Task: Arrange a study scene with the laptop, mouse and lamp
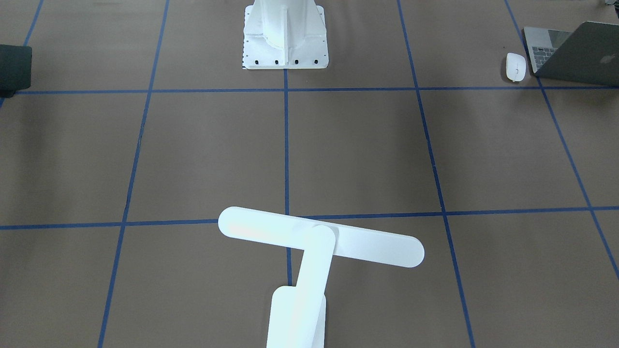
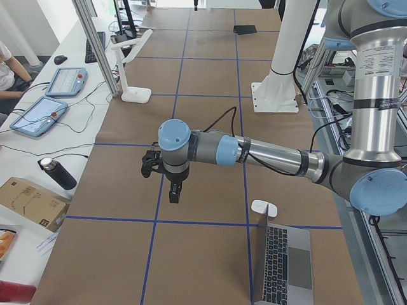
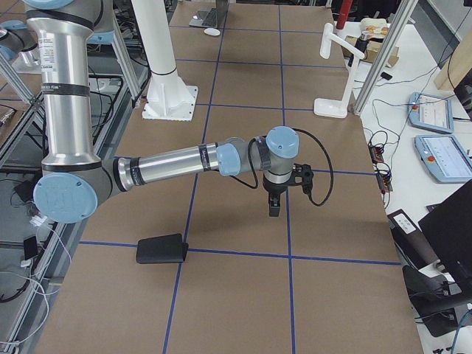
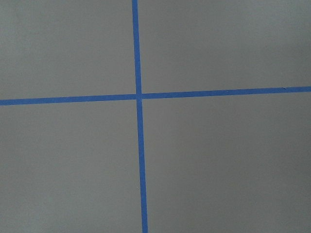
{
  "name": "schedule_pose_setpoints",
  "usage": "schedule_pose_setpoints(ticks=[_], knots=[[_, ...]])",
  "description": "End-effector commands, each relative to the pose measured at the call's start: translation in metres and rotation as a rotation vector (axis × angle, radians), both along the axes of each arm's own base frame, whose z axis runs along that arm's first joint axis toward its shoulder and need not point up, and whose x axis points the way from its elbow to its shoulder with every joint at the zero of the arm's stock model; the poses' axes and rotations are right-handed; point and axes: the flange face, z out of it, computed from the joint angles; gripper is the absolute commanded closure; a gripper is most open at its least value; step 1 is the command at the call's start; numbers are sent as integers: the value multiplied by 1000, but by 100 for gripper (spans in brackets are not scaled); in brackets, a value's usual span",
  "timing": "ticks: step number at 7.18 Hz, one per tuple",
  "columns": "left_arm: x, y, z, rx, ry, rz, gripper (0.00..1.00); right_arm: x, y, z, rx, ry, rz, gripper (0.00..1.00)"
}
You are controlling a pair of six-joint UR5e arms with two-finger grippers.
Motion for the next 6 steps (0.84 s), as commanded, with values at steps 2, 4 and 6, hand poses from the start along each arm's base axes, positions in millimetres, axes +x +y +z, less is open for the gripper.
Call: schedule_pose_setpoints(ticks=[2, 4, 6], knots=[[3, 5, 6, -1, 6, 4, 0, 0, 0, -2, 4, -2, 0, 1], [1, 34, 27, -31, 5, 2, 0, -1, 0, -2, 6, -2, -3, 1], [-4, 74, 23, -38, 1, -17, 0, -7, -6, -9, 18, -2, -12, 1]])
